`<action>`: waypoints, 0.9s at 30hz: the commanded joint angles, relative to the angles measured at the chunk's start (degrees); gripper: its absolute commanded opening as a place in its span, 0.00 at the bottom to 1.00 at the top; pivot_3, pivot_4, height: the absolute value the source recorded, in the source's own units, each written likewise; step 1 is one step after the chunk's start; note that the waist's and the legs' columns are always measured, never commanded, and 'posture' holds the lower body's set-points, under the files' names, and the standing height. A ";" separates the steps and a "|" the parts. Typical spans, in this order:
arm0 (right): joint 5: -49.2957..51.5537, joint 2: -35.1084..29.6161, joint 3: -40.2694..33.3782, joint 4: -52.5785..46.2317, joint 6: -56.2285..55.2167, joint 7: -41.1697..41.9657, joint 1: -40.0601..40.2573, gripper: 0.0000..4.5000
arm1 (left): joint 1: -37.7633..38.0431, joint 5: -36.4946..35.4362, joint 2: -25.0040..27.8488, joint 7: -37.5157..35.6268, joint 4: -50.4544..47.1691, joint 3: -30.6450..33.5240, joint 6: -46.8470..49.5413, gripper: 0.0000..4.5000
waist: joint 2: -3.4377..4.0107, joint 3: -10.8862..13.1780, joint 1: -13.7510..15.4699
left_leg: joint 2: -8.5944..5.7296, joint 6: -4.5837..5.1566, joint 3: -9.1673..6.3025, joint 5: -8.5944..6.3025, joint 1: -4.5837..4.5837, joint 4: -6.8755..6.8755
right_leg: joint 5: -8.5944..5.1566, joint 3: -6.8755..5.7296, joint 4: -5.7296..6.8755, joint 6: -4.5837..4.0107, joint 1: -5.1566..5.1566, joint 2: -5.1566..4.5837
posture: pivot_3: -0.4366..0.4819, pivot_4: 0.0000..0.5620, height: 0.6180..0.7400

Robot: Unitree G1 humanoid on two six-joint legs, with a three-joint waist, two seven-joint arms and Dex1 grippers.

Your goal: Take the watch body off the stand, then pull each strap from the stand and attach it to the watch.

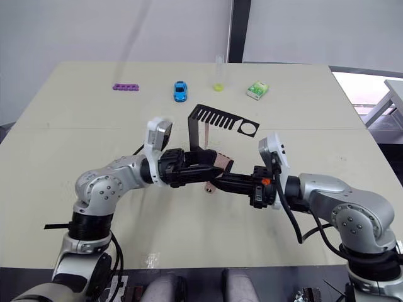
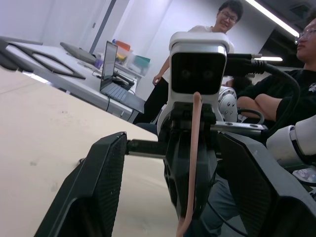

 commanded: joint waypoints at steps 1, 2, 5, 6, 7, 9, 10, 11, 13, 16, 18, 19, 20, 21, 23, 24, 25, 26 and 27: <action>1.10 -0.49 -0.50 -0.70 -0.28 -0.34 -0.86 0.00 | -0.70 -1.50 0.00 0.57 -0.70 0.18 0.45 0.40 | 0.00 0.00 0.04 | 0.00 0.00 0.00 0.00 0.00 0.00 | 0.00 0.00 0.00 0.00 0.00 0.00 | 0.48 0.27 1.00; 1.12 -0.53 -0.50 -0.69 -0.23 -0.38 -0.91 0.00 | -0.75 -1.55 0.00 0.62 -0.72 0.19 0.50 0.40 | 0.00 0.00 0.05 | 0.00 0.00 0.00 0.00 0.00 0.01 | 0.00 0.00 0.01 0.00 0.00 0.00 | 0.48 0.27 1.00; 1.09 -0.62 -0.53 -0.57 -0.14 -0.44 -1.03 0.00 | -0.94 -1.85 0.20 0.56 -0.49 0.53 0.70 0.40 | 0.00 0.00 0.07 | 0.00 0.00 0.00 0.00 0.00 0.02 | 0.00 0.00 0.01 0.00 0.00 0.00 | 0.48 0.27 1.00; 1.11 -0.66 -0.56 -0.53 -0.09 -0.46 -1.07 0.00 | -1.02 -1.98 0.32 0.55 -0.38 0.68 0.77 0.40 | 0.00 0.00 0.06 | 0.00 0.00 -0.01 0.00 0.00 0.02 | 0.00 0.00 0.00 0.00 0.00 0.00 | 0.48 0.27 1.00; 1.12 -0.71 -0.59 -0.47 -0.06 -0.46 -1.12 0.00 | -1.09 -2.15 0.41 0.61 -0.25 0.86 0.87 0.40 | 0.00 0.00 0.05 | 0.00 0.00 -0.01 0.00 0.00 0.01 | 0.00 0.00 0.00 0.00 0.00 0.00 | 0.48 0.27 1.00; 1.18 -0.82 -0.67 -0.32 0.03 -0.45 -1.20 0.00 | -1.23 -2.63 0.47 0.87 -0.07 1.18 1.19 0.40 | 0.00 0.00 0.05 | 0.00 0.00 -0.01 0.00 0.00 0.01 | 0.00 0.00 0.00 0.00 0.00 0.00 | 0.48 0.27 1.00; 1.20 -0.88 -0.71 -0.23 0.07 -0.41 -1.24 0.00 | -1.30 -2.91 0.46 1.01 -0.02 1.29 1.37 0.40 | 0.00 0.00 0.06 | 0.00 0.00 -0.01 0.00 0.00 0.01 | 0.00 0.00 0.00 0.00 0.00 0.00 | 0.48 0.27 1.00; 1.18 -0.92 -0.70 -0.13 0.09 -0.36 -1.30 0.00 | -1.36 -3.20 0.43 1.09 0.02 1.42 1.53 0.40 | 0.00 0.00 0.06 | 0.00 0.00 0.00 0.00 0.00 0.02 | 0.00 0.00 0.00 0.00 0.00 0.00 | 0.48 0.27 1.00; 1.15 -0.94 -0.69 0.12 0.11 -0.29 -1.42 0.00 | -1.46 -3.74 0.29 1.32 0.07 1.65 1.83 0.40 | 0.00 0.00 0.05 | 0.00 0.00 -0.01 0.00 0.00 0.01 | 0.00 0.00 0.00 0.00 0.00 0.00 | 0.48 0.27 1.00; 1.11 -0.90 -0.62 0.39 0.13 -0.26 -1.63 0.00 | -1.50 -4.49 0.05 1.74 0.19 1.95 2.12 0.40 | 0.00 0.00 0.05 | 0.00 0.00 0.00 0.00 0.00 0.01 | 0.00 0.00 0.00 0.00 0.00 0.00 | 0.48 0.27 1.00; 1.23 -0.87 -0.65 0.54 0.21 -0.25 -1.79 0.00 | -1.55 -4.76 -0.06 1.89 0.23 2.00 2.09 0.40 | 0.00 0.00 0.05 | 0.00 0.00 0.00 0.00 0.00 0.01 | 0.00 0.00 0.00 0.00 0.00 0.00 | 0.48 0.27 1.00; 1.32 -0.83 -0.68 0.64 0.28 -0.31 -1.90 0.00 | -1.54 -4.74 0.03 1.77 0.15 1.78 2.04 0.40 | 0.00 0.00 0.06 | 0.00 0.00 -0.01 0.00 0.00 0.01 | 0.00 0.00 0.00 0.00 0.00 0.00 | 0.48 0.27 1.00; 1.36 -0.81 -0.69 0.69 0.31 -0.33 -1.98 0.00 | -1.54 -4.77 0.12 1.63 0.10 1.59 2.01 0.40 | 0.00 0.00 0.06 | 0.00 0.00 -0.01 0.00 0.00 0.01 | 0.00 0.00 0.00 0.00 0.00 0.00 | 0.48 0.27 1.00; 1.36 -0.82 -0.71 0.71 0.33 -0.33 -2.00 0.00 | -1.52 -4.80 0.18 1.56 0.05 1.45 1.99 0.40 | 0.00 0.00 0.06 | 0.00 0.00 -0.01 0.00 0.00 0.01 | 0.00 0.00 -0.01 0.00 0.00 0.00 | 0.48 0.27 1.00; 1.38 -0.89 -0.75 0.70 0.42 -0.25 -2.06 0.00 | -1.55 -4.95 0.09 1.66 0.05 1.39 2.00 0.40 | 0.00 0.00 0.05 | 0.00 0.00 -0.01 0.00 0.00 0.01 | 0.00 0.00 0.00 0.00 0.00 0.00 | 0.48 0.27 1.00; 1.51 -0.90 -0.83 0.69 0.57 -0.29 -2.14 0.00 | -1.56 -4.97 -0.03 1.71 0.02 1.31 1.94 0.40 | 0.00 0.00 0.05 | 0.00 0.00 -0.01 0.00 0.00 0.01 | 0.00 0.00 -0.01 0.00 0.00 0.00 | 0.48 0.27 1.00; 1.61 -0.92 -0.91 0.68 0.70 -0.31 -2.22 0.00 | -1.57 -4.97 -0.15 1.75 -0.01 1.23 1.89 0.40 | 0.00 0.00 0.05 | 0.00 0.00 -0.01 0.00 0.00 0.01 | 0.00 0.00 -0.01 0.00 0.00 0.00 | 0.48 0.27 1.00; 1.67 -0.92 -0.96 0.68 0.78 -0.33 -2.27 0.00 | -1.57 -4.96 -0.22 1.76 -0.04 1.17 1.85 0.40 | 0.00 0.00 0.06 | 0.00 0.00 0.00 0.00 0.00 0.01 | 0.00 0.00 -0.01 0.00 0.00 0.00 | 0.48 0.27 1.00; 1.79 -0.93 -1.03 0.68 0.87 -0.36 -2.30 0.00 | -1.55 -4.96 -0.32 1.79 -0.09 1.09 1.83 0.40 | 0.00 0.00 0.06 | 0.00 0.00 -0.01 0.00 0.00 0.01 | 0.00 0.00 -0.01 0.00 0.00 0.00 | 0.48 0.27 1.00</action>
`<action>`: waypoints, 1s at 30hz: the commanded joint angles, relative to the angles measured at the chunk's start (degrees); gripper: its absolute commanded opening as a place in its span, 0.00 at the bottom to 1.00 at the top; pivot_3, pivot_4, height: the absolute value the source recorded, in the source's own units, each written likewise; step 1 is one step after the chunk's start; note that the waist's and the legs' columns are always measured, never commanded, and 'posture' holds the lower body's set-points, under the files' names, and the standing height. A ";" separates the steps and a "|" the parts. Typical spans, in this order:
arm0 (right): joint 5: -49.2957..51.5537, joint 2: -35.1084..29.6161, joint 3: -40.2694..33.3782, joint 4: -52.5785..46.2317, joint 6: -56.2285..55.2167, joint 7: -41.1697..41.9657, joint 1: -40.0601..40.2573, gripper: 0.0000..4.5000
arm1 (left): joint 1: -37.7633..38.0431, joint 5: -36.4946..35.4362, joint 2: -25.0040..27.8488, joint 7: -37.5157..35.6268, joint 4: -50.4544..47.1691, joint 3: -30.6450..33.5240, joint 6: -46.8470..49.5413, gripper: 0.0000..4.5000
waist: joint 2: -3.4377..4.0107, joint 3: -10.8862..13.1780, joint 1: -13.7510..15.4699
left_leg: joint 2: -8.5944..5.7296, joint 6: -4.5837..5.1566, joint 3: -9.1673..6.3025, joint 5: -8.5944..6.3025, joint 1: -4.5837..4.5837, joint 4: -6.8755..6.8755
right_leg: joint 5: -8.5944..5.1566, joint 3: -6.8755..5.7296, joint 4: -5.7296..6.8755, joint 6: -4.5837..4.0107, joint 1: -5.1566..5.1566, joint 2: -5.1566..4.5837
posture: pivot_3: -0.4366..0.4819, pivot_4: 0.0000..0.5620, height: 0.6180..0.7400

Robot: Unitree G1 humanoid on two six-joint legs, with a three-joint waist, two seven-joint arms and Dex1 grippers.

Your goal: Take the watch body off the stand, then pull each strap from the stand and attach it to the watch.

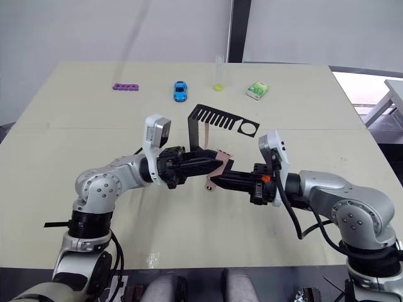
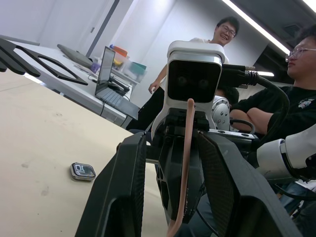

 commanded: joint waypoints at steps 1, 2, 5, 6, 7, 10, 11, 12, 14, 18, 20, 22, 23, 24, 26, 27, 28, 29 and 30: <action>1.50 -0.78 -1.12 -0.48 0.01 -0.35 -0.70 0.00 | -1.35 -1.44 -0.48 -0.09 -1.67 -0.16 -0.33 0.40 | 0.00 0.00 0.01 | 0.00 0.00 0.00 0.00 0.00 0.00 | 0.00 0.00 0.00 0.00 0.00 0.00 | 0.48 0.27 1.00; 1.55 -0.80 -1.14 -0.48 0.06 -0.36 -0.71 0.00 | -1.34 -1.44 -0.56 -0.12 -1.68 -0.20 -0.36 0.40 | 0.00 0.00 0.01 | 0.00 0.00 0.00 0.00 0.00 0.00 | 0.00 0.00 0.00 0.00 0.00 0.00 | 0.48 0.27 1.00; 1.68 -0.89 -1.24 -0.46 0.20 -0.43 -0.74 0.00 | -1.41 -1.66 -0.99 -0.08 -1.47 0.05 -0.43 0.40 | 0.00 0.00 0.00 | 0.00 0.00 0.00 0.00 0.00 0.00 | 0.00 0.00 -0.01 0.00 0.00 0.00 | 0.48 0.27 1.00; 1.77 -0.91 -1.31 -0.45 0.26 -0.46 -0.79 0.00 | -1.46 -1.80 -1.04 -0.15 -1.40 0.17 -0.38 0.40 | 0.00 0.00 -0.01 | 0.00 0.00 0.00 0.00 0.00 0.00 | 0.00 0.00 0.00 0.00 0.00 0.00 | 0.48 0.27 1.00; 1.86 -0.92 -1.37 -0.43 0.32 -0.49 -0.84 0.00 | -1.50 -1.96 -1.04 -0.25 -1.36 0.29 -0.28 0.40 | 0.00 0.00 -0.01 | 0.00 0.00 0.00 0.00 0.00 0.00 | 0.00 0.00 0.00 0.00 0.00 0.00 | 0.48 0.27 1.00; 1.87 -0.96 -1.43 -0.37 0.38 -0.50 -0.84 0.00 | -1.55 -2.42 -0.93 -0.36 -1.33 0.43 0.07 0.40 | 0.00 0.00 0.00 | 0.00 0.00 0.00 0.00 0.00 0.00 | 0.00 0.00 0.00 0.00 0.00 0.00 | 0.48 0.27 1.00; 1.83 -1.01 -1.43 -0.37 0.39 -0.47 -0.83 0.00 | -1.57 -2.42 -0.82 -0.38 -1.33 0.33 0.11 0.40 | 0.00 0.00 0.01 | 0.00 0.00 0.00 0.00 0.00 0.00 | 0.00 0.00 0.00 0.00 0.00 0.00 | 0.48 0.27 1.00; 1.81 -1.04 -1.43 -0.37 0.40 -0.46 -0.84 0.00 | -1.59 -2.42 -0.75 -0.39 -1.34 0.28 0.11 0.40 | 0.00 0.00 0.01 | 0.00 0.00 0.00 0.00 0.00 0.00 | 0.00 0.00 -0.01 0.00 0.00 0.00 | 0.48 0.27 1.00; 1.82 -1.05 -1.46 -0.31 0.41 -0.46 -0.86 0.00 | -1.59 -2.39 -0.69 -0.39 -1.32 0.24 0.06 0.40 | 0.00 0.00 0.00 | 0.00 0.00 0.00 0.00 0.00 0.00 | 0.00 0.00 -0.01 0.00 0.00 0.00 | 0.48 0.27 1.00; 1.89 -1.09 -1.49 -0.15 0.36 -0.48 -0.93 0.00 | -1.46 -2.46 -0.60 -0.32 -1.32 0.39 0.12 0.40 | 0.00 0.00 -0.01 | 0.00 0.00 0.00 0.00 0.00 0.00 | 0.00 0.00 -0.01 0.00 0.00 0.00 | 0.48 0.27 1.00; 2.00 -1.13 -1.54 -0.04 0.36 -0.49 -1.01 0.00 | -1.30 -2.37 -0.35 -0.46 -1.39 0.31 0.16 0.40 | 0.00 0.00 -0.01 | 0.00 0.00 0.00 0.00 0.00 0.00 | 0.00 0.00 -0.01 0.00 0.00 0.00 | 0.48 0.27 1.00; 2.04 -1.13 -1.52 0.18 0.35 -0.46 -1.23 0.00 | -1.01 -2.05 0.12 -0.89 -1.35 0.03 0.12 0.40 | 0.00 0.00 -0.03 | 0.00 0.00 0.00 0.00 0.00 -0.01 | 0.00 0.00 -0.01 0.00 0.00 0.00 | 0.48 0.27 1.00; 2.14 -1.16 -1.52 0.26 0.37 -0.49 -1.31 0.00 | -0.88 -1.95 0.30 -1.02 -1.38 -0.09 0.10 0.40 | 0.00 0.00 -0.02 | 0.00 0.00 0.00 0.00 0.00 -0.01 | 0.00 0.00 -0.01 0.00 0.00 0.00 | 0.48 0.27 1.00; 2.17 -1.18 -1.49 0.38 0.35 -0.47 -1.40 0.00 | -0.81 -1.87 0.41 -1.14 -1.34 -0.18 0.03 0.40 | 0.00 0.00 0.00 | 0.00 0.00 0.00 0.00 0.00 -0.01 | 0.00 0.00 -0.02 0.00 0.00 0.00 | 0.48 0.27 1.00; 2.29 -1.14 -1.46 0.51 0.34 -0.50 -1.44 0.00 | -0.76 -1.86 0.46 -1.15 -1.35 -0.27 -0.02 0.40 | 0.00 0.00 0.01 | 0.00 0.00 0.00 0.00 0.00 -0.01 | 0.00 0.00 -0.02 0.00 0.00 0.00 | 0.48 0.27 1.00; 2.40 -1.11 -1.48 0.55 0.38 -0.58 -1.41 0.00 | -0.72 -1.83 0.45 -1.15 -1.40 -0.30 -0.12 0.40 | 0.00 0.00 0.01 | 0.00 0.00 0.00 0.00 -0.01 -0.01 | 0.00 0.00 -0.03 0.00 0.00 0.00 | 0.48 0.27 1.00; 2.35 -1.07 -1.42 0.62 0.36 -0.58 -1.41 0.00 | -0.74 -1.76 0.44 -1.20 -1.30 -0.33 -0.21 0.40 | 0.00 0.00 0.01 | 0.00 0.00 -0.01 0.00 -0.01 -0.01 | 0.00 0.00 -0.03 0.00 0.00 -0.01 | 0.48 0.27 1.00; 2.29 -1.06 -1.37 0.64 0.34 -0.58 -1.35 0.00 | -0.76 -1.74 0.37 -1.20 -1.22 -0.28 -0.32 0.40 | 0.00 0.00 0.00 | 0.00 0.00 0.00 0.00 -0.01 -0.01 | 0.00 0.00 -0.04 0.00 0.00 -0.01 | 0.48 0.27 1.00; 2.26 -1.08 -1.34 0.63 0.32 -0.58 -1.29 0.00 | -0.81 -1.86 0.26 -1.11 -1.17 -0.17 -0.31 0.40 | 0.00 0.00 -0.01 | 0.00 0.00 0.00 0.00 -0.01 -0.01 | 0.00 0.00 -0.04 0.00 0.00 -0.01 | 0.48 0.27 1.00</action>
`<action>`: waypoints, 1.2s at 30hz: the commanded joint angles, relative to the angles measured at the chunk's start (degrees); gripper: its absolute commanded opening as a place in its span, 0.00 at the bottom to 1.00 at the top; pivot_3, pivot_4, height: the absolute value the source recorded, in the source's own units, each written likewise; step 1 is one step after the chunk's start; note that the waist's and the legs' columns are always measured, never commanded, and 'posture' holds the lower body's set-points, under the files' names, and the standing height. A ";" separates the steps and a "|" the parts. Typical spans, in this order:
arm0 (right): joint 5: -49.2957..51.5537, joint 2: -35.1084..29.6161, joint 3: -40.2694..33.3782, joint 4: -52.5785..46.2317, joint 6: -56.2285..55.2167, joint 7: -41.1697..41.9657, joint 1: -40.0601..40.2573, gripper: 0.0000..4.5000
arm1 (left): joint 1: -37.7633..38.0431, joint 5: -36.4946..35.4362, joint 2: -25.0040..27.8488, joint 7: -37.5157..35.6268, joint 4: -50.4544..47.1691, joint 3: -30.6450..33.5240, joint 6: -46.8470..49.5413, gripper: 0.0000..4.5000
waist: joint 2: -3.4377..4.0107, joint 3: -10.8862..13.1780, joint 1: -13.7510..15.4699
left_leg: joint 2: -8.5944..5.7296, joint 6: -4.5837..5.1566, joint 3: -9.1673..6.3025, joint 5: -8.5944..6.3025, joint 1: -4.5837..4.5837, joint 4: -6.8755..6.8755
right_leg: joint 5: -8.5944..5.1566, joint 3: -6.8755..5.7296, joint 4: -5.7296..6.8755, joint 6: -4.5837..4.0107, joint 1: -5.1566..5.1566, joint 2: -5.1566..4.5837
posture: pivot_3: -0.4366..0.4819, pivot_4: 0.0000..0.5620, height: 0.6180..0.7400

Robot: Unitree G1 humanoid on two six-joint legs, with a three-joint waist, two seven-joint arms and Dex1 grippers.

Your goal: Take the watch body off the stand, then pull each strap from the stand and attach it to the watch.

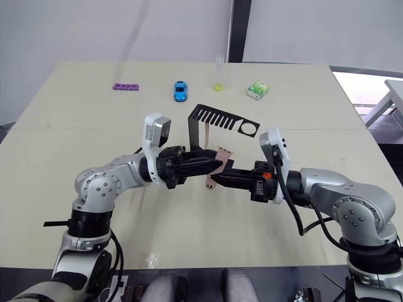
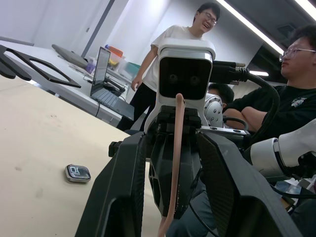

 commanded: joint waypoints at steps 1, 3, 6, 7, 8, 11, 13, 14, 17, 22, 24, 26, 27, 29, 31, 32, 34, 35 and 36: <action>1.28 -0.68 -1.32 -0.67 -0.06 -0.55 -0.37 0.00 | -0.46 -1.18 -0.19 -0.49 -1.17 0.10 -0.62 0.40 | 0.00 0.00 -0.01 | 0.00 0.00 -0.01 0.00 0.00 0.00 | 0.00 0.00 0.00 0.00 0.00 0.00 | 0.48 0.27 1.00; 1.22 -0.71 -1.28 -0.61 -0.07 -0.49 -0.36 0.00 | -0.59 -1.35 -0.37 -0.35 -1.12 0.23 -0.55 0.40 | 0.00 0.00 -0.01 | 0.00 0.00 0.00 0.00 0.00 0.00 | 0.00 0.00 0.00 0.00 0.00 0.00 | 0.48 0.27 1.00; 1.37 -0.80 -1.34 -0.62 0.05 -0.47 -0.32 0.00 | -0.48 -1.38 -0.59 -0.28 -1.36 0.27 -0.70 0.40 | 0.00 0.00 -0.01 | 0.00 0.00 0.00 0.00 0.00 0.00 | 0.00 0.00 0.00 0.00 0.00 0.00 | 0.48 0.27 1.00; 1.41 -0.82 -1.34 -0.62 0.08 -0.44 -0.33 0.00 | -0.45 -1.41 -0.68 -0.22 -1.35 0.32 -0.74 0.40 | 0.00 0.00 -0.01 | 0.00 0.00 -0.01 0.00 0.00 0.00 | 0.00 0.00 0.00 0.00 0.00 0.00 | 0.48 0.27 1.00; 1.45 -0.83 -1.33 -0.64 0.09 -0.43 -0.34 0.00 | -0.41 -1.48 -0.77 -0.17 -1.39 0.38 -0.75 0.40 | 0.00 0.00 0.00 | 0.00 0.00 -0.01 0.00 0.00 0.00 | 0.00 0.00 0.00 0.00 0.00 0.00 | 0.48 0.27 1.00; 1.58 -0.77 -1.24 -0.66 0.09 -0.49 -0.49 0.00 | -0.19 -1.43 -0.84 -0.21 -1.65 0.23 -0.72 0.21 | 0.00 0.00 -0.01 | 0.00 0.00 0.00 0.00 0.00 0.00 | 0.00 0.00 0.00 0.00 0.00 0.00 | 0.48 0.27 1.00; 1.70 -0.67 -1.21 -0.61 0.11 -0.64 -0.63 0.00 | -0.14 -1.28 -0.75 -0.31 -1.80 -0.01 -0.65 0.12 | 0.00 0.00 -0.02 | 0.00 0.00 -0.01 0.00 0.00 0.00 | 0.00 0.00 0.00 0.00 0.00 0.00 | 0.48 0.27 1.00; 1.65 -0.64 -1.18 -0.55 0.08 -0.64 -0.67 0.00 | -0.18 -1.26 -0.76 -0.30 -1.72 -0.01 -0.64 0.12 | 0.00 0.00 -0.01 | 0.00 0.00 -0.01 0.00 0.00 -0.01 | 0.00 0.00 0.00 0.00 0.00 0.00 | 0.48 0.27 1.00; 1.56 -0.70 -1.15 -0.51 0.07 -0.61 -0.70 0.00 | -0.29 -1.20 -0.88 -0.10 -1.50 0.17 -0.76 0.12 | 0.00 0.00 0.00 | 0.00 0.00 -0.01 0.00 0.00 -0.01 | 0.00 0.00 0.00 0.00 0.00 0.00 | 0.48 0.27 1.00; 1.75 -0.84 -1.23 -0.68 0.15 -0.66 -0.61 0.00 | -0.27 -1.35 -0.96 -0.02 -1.65 0.12 -0.62 0.12 | 0.00 0.00 -0.01 | 0.00 0.00 -0.01 0.00 0.00 -0.01 | 0.00 0.00 -0.01 0.00 0.00 0.00 | 0.48 0.27 1.00; 1.80 -0.90 -1.26 -0.67 0.18 -0.64 -0.64 0.00 | -0.34 -1.44 -1.09 0.01 -1.69 0.06 -0.57 0.12 | 0.00 0.00 -0.01 | 0.00 0.00 -0.01 0.00 0.00 -0.01 | 0.00 0.00 -0.01 0.00 0.00 0.00 | 0.48 0.27 1.00; 1.81 -0.94 -1.26 -0.67 0.19 -0.63 -0.66 0.00 | -0.41 -1.52 -1.25 0.04 -1.70 0.08 -0.56 0.12 | 0.00 0.00 0.00 | 0.00 0.00 -0.01 0.00 0.00 -0.01 | 0.00 0.00 -0.01 0.00 0.00 0.00 | 0.48 0.27 1.00; 1.85 -0.95 -1.28 -0.66 0.21 -0.64 -0.66 0.00 | -0.46 -1.59 -1.37 0.08 -1.65 0.12 -0.55 0.12 | 0.00 0.00 0.00 | 0.00 0.00 -0.01 0.00 0.00 -0.01 | 0.00 0.00 -0.01 0.00 0.00 0.00 | 0.48 0.27 1.00; 2.03 -0.84 -1.37 -0.63 0.23 -0.78 -0.55 0.00 | -0.52 -1.45 -1.62 0.14 -1.47 0.07 -0.69 0.12 | 0.00 0.00 -0.01 | 0.00 0.00 -0.01 0.00 0.00 -0.01 | 0.00 0.00 -0.01 0.00 0.00 0.00 | 0.48 0.27 1.00; 2.04 -0.76 -1.34 -0.67 0.19 -0.86 -0.45 0.00 | -0.44 -1.24 -1.71 0.10 -1.45 -0.02 -0.83 0.12 | 0.00 0.00 -0.01 | 0.00 0.00 -0.01 0.00 0.00 -0.01 | 0.00 0.00 -0.01 0.00 0.00 0.00 | 0.48 0.27 1.00; 2.07 -0.70 -1.30 -0.71 0.17 -0.96 -0.42 0.00 | -0.35 -1.27 -1.70 0.12 -1.49 0.06 -0.77 0.12 | 0.00 0.00 -0.01 | 0.00 0.00 -0.01 0.00 0.00 -0.01 | 0.00 0.00 -0.01 0.00 0.00 0.00 | 0.48 0.27 1.00; 2.28 -0.64 -1.29 -0.79 0.11 -1.21 -0.39 0.00 | -0.15 -1.46 -1.63 0.11 -1.66 0.27 -0.61 0.12 | 0.00 0.00 -0.01 | 0.00 0.00 -0.01 0.00 0.00 -0.01 | 0.00 0.00 -0.01 0.00 0.00 0.00 | 0.48 0.27 1.00; 2.39 -0.63 -1.31 -0.82 0.10 -1.33 -0.39 0.00 | -0.09 -1.55 -1.59 0.10 -1.73 0.34 -0.55 0.12 | 0.00 0.00 -0.01 | 0.00 0.00 -0.01 0.00 0.00 -0.01 | 0.00 0.00 -0.01 0.00 0.00 0.00 | 0.48 0.27 1.00; 2.49 -0.62 -1.32 -0.84 0.09 -1.42 -0.40 0.00 | -0.03 -1.61 -1.57 0.09 -1.77 0.39 -0.52 0.12 | 0.00 0.00 -0.01 | 0.00 0.00 -0.01 0.00 0.00 -0.01 | 0.00 0.00 -0.01 0.00 0.00 0.00 | 0.48 0.27 1.00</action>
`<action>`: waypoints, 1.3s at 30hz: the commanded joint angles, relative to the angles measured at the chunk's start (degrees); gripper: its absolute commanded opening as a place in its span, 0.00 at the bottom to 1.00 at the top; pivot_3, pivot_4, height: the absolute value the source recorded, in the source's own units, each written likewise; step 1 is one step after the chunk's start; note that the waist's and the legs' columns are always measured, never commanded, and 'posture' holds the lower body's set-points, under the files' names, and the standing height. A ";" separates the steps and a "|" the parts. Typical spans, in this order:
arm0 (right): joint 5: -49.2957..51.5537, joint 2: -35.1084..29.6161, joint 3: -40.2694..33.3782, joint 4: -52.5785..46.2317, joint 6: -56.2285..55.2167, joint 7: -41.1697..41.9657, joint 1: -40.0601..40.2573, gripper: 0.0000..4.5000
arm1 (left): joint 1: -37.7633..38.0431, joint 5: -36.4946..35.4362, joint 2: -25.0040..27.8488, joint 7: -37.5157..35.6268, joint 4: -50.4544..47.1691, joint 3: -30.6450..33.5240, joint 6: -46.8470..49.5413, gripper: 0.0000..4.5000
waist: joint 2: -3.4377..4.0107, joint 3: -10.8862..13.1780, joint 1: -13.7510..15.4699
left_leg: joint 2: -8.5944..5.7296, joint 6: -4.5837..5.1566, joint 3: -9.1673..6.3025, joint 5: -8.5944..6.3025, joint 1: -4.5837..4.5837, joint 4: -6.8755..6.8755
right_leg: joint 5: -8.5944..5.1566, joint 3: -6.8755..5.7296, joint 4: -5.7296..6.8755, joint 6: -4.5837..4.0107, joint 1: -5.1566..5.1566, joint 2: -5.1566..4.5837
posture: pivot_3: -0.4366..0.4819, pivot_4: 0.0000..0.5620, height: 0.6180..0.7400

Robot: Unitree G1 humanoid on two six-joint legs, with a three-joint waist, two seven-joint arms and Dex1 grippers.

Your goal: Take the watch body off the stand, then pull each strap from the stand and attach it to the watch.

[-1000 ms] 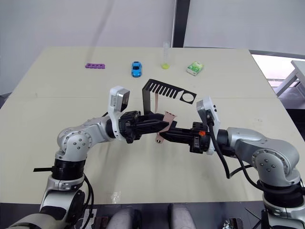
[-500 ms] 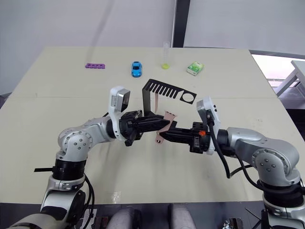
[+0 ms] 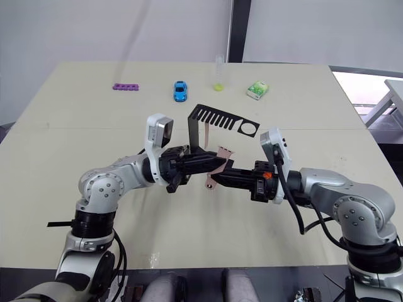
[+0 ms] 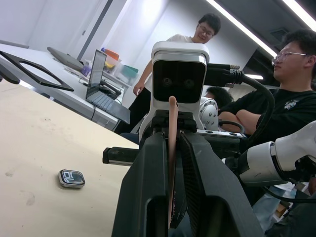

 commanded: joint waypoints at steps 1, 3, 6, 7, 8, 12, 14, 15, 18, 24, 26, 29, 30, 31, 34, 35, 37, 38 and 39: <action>1.51 -0.58 -1.31 -1.45 -0.02 -0.88 -0.41 0.00 | -0.06 -1.61 -0.01 -0.21 -1.82 0.42 -0.49 0.12 | 0.00 0.00 0.00 | 0.00 0.00 0.00 0.00 0.00 0.00 | 0.00 0.00 0.00 0.00 0.00 0.00 | 0.48 0.27 1.00; 1.55 -0.56 -1.30 -1.48 -0.06 -1.07 -0.39 0.00 | 0.18 -2.08 -0.01 -0.44 -1.94 0.64 -0.36 0.01 | 0.00 0.00 0.00 | 0.00 0.00 0.00 0.00 0.00 0.00 | 0.00 0.00 0.00 0.00 0.00 0.00 | 0.48 0.27 1.00; 1.62 -0.65 -1.43 -1.43 -0.13 -1.22 -0.32 0.00 | 0.17 -2.38 -0.05 -0.20 -1.83 0.92 -0.27 0.00 | 0.00 0.00 0.01 | 0.00 0.00 0.00 0.00 0.00 -0.01 | 0.00 0.00 -0.01 0.00 0.00 0.00 | 0.48 0.27 1.00; 1.63 -0.69 -1.46 -1.40 -0.14 -1.23 -0.31 0.00 | 0.06 -2.50 -0.05 -0.07 -1.71 1.03 -0.21 0.00 | 0.00 0.00 0.01 | 0.00 0.00 0.00 0.00 0.00 -0.01 | 0.00 0.00 -0.01 0.00 0.00 0.00 | 0.48 0.27 1.00; 1.61 -0.71 -1.47 -1.36 -0.16 -1.23 -0.31 0.00 | -0.02 -2.56 -0.03 -0.05 -1.60 1.09 -0.21 0.00 | 0.00 0.00 0.00 | 0.00 0.00 -0.01 0.00 0.00 -0.01 | 0.00 0.00 -0.02 0.00 0.00 0.00 | 0.48 0.27 1.00; 1.67 -0.73 -1.53 -1.30 -0.21 -1.29 -0.35 0.00 | -0.14 -2.78 0.07 -0.06 -1.51 1.07 -0.20 0.00 | 0.00 0.00 0.00 | 0.00 0.00 -0.01 0.00 0.00 -0.02 | 0.00 0.00 -0.02 0.00 0.00 0.00 | 0.48 0.27 1.00; 1.68 -0.78 -1.64 -1.41 -0.33 -1.27 -0.35 0.00 | -0.35 -2.91 0.02 -0.06 -1.41 1.04 -0.20 0.00 | 0.00 0.00 0.00 | 0.00 0.00 -0.01 0.00 -0.01 -0.02 | 0.00 -0.01 -0.02 0.00 0.00 0.00 | 0.48 0.27 1.00; 1.62 -0.85 -1.67 -1.59 -0.44 -1.18 -0.31 0.00 | -0.45 -2.97 -0.03 -0.03 -1.39 1.03 -0.19 0.00 | 0.00 0.00 0.00 | 0.00 0.00 -0.01 0.00 -0.01 -0.02 | 0.00 0.00 -0.03 0.00 0.00 0.00 | 0.48 0.27 1.00; 0.99 -1.18 -1.71 -2.16 -0.97 -0.86 -0.35 0.00 | -0.92 -3.04 -0.20 -0.04 -1.15 0.99 -0.29 0.00 | 0.00 0.00 0.00 | 0.00 0.00 -0.01 0.00 -0.01 -0.02 | 0.00 0.00 -0.04 0.00 0.00 0.00 | 0.48 0.27 1.00; 1.84 -2.60 -3.79 -4.88 -1.96 -1.56 1.35 0.14 | -1.51 -2.41 -0.23 -0.53 -0.76 0.73 -1.04 0.00 | 0.01 0.01 0.04 | 0.00 0.00 -0.03 0.00 -0.04 -0.04 | 0.00 -0.02 -0.08 0.00 0.00 0.00 | 0.48 0.27 1.00; 2.18 -3.79 -5.81 -7.38 -2.20 -2.41 3.70 0.32 | -1.76 -1.68 0.37 -1.13 -0.67 0.49 -1.53 0.00 | 0.01 0.01 0.06 | 0.00 0.00 -0.05 0.00 -0.08 -0.04 | 0.00 -0.05 -0.10 0.00 0.00 0.00 | 0.48 0.27 1.00; 0.33 -5.84 -11.15 -13.15 -3.22 -5.85 11.20 0.65 | -1.94 1.82 3.16 -3.73 -0.96 -1.70 -4.05 0.00 | 0.01 0.01 0.13 | 0.00 0.00 -0.12 0.00 -0.21 -0.05 | 0.00 -0.11 -0.17 0.00 -0.06 0.00 | 0.48 0.27 1.00; -0.57 -6.37 -12.91 -14.99 -3.69 -6.78 14.08 0.77 | -1.85 3.20 4.23 -4.81 -1.08 -2.68 -5.20 0.00 | 0.01 0.01 0.25 | 0.00 0.00 -0.15 0.00 -0.24 -0.06 | 0.00 -0.13 -0.22 0.00 -0.07 0.00 | 0.48 0.27 1.00; -2.30 -6.47 -15.43 -17.44 -4.37 -7.80 18.54 0.88 | -1.76 4.47 5.60 -6.39 -1.11 -3.71 -6.24 0.00 | 0.01 0.01 0.21 | 0.00 0.00 -0.21 0.00 -0.31 -0.07 | 0.00 -0.16 -0.27 0.00 -0.08 0.00 | 0.48 0.27 1.00; -7.56 -5.63 -21.71 -22.83 -7.36 -9.09 30.93 0.99 | -1.71 7.53 8.61 -10.30 -0.76 -6.13 -9.18 0.00 | 0.02 0.01 0.48 | -0.02 0.00 -0.26 0.00 -0.40 -0.13 | 0.01 -0.18 -0.44 0.03 -0.07 0.02 | 0.48 0.27 1.00; -8.91 -4.41 -24.10 -23.92 -8.43 -9.48 35.17 0.99 | -1.88 8.73 9.40 -11.53 -0.42 -6.99 -10.44 0.00 | 0.02 0.01 0.48 | -0.02 0.00 -0.25 0.00 -0.43 -0.14 | 0.02 -0.16 -0.47 0.03 -0.07 0.02 | 0.48 0.27 1.00; -11.67 -1.02 -29.28 -25.31 -11.17 -9.50 43.81 0.99 | -2.19 11.62 10.66 -14.02 0.76 -8.80 -13.68 0.00 | 0.02 0.01 0.62 | -0.03 0.01 -0.24 0.00 -0.41 -0.13 | 0.04 -0.14 -0.49 0.07 -0.04 0.03 | 0.48 0.27 1.00; -13.05 0.97 -31.89 -25.40 -12.64 -9.31 47.87 0.99 | -2.34 13.53 11.16 -15.10 1.55 -9.86 -15.80 0.00 | 0.02 0.01 0.74 | -0.03 0.00 -0.24 0.00 -0.39 -0.12 | 0.04 -0.13 -0.47 0.07 -0.02 0.04 | 0.48 0.27 1.00; -14.76 2.88 -34.13 -25.09 -14.44 -8.76 51.49 0.99 | -2.40 15.60 11.58 -16.24 2.36 -10.97 -18.30 0.00 | 0.03 0.01 0.93 | -0.03 0.00 -0.23 0.00 -0.35 -0.11 | 0.04 -0.12 -0.46 0.07 0.00 0.06 | 0.48 0.27 1.00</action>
